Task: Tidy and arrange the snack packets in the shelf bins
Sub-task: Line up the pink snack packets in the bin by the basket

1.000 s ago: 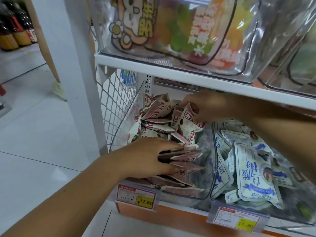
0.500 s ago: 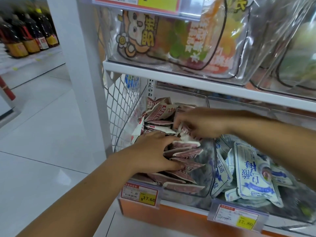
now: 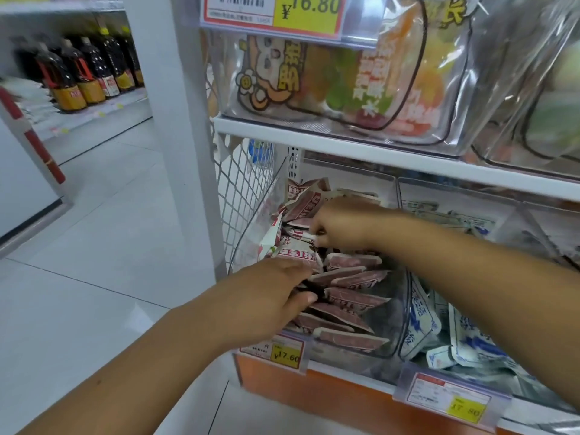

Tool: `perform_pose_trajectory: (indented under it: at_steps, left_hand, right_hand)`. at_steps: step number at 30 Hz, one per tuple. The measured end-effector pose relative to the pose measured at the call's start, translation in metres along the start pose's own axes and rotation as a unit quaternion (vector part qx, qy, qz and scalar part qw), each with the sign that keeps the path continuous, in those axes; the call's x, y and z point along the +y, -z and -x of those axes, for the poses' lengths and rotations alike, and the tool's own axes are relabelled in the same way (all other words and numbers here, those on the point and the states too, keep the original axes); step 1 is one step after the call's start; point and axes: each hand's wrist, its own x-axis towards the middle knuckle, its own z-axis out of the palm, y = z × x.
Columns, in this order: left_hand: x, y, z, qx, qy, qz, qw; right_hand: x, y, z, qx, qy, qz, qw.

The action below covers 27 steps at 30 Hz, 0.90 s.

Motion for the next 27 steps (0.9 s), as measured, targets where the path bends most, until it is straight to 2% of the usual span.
perform_pose_trajectory:
  at_steps: [6,8,11,14,17,19,22,24,27]
  left_hand:
    - [0.001,-0.004,0.009,0.016,-0.003,0.005,1.0]
    - [0.0,-0.006,0.011,0.035,0.0,0.022,0.999]
    - [-0.001,-0.009,0.012,0.086,0.018,0.055,0.995]
    - [0.001,-0.012,0.009,0.184,0.049,0.111,0.975]
    - [0.006,-0.008,0.003,0.269,0.076,0.232,0.932]
    - [0.009,-0.002,0.0,0.268,0.081,0.316,0.906]
    - [0.009,0.002,-0.001,0.227,0.068,0.386,0.892]
    - [0.01,0.001,0.001,0.209,0.066,0.41,0.885]
    - [0.013,0.0,0.001,0.189,0.07,0.436,0.877]
  right_hand:
    - [-0.014,-0.007,-0.015,0.075,-0.034,0.097,0.992]
    - [-0.005,-0.003,-0.008,0.086,-0.034,0.047,0.995]
    - [0.012,0.005,0.019,0.117,-0.062,-0.139,0.981]
    - [0.016,0.014,0.056,0.167,-0.071,-0.27,0.946]
    - [0.005,0.013,0.086,0.217,-0.081,-0.337,0.912]
    - [-0.005,0.006,0.094,0.229,-0.071,-0.445,0.863]
    - [-0.016,-0.006,0.097,0.22,-0.022,-0.581,0.783]
    - [-0.019,-0.007,0.099,0.214,-0.001,-0.614,0.759]
    - [-0.016,-0.007,0.105,0.201,0.017,-0.64,0.742]
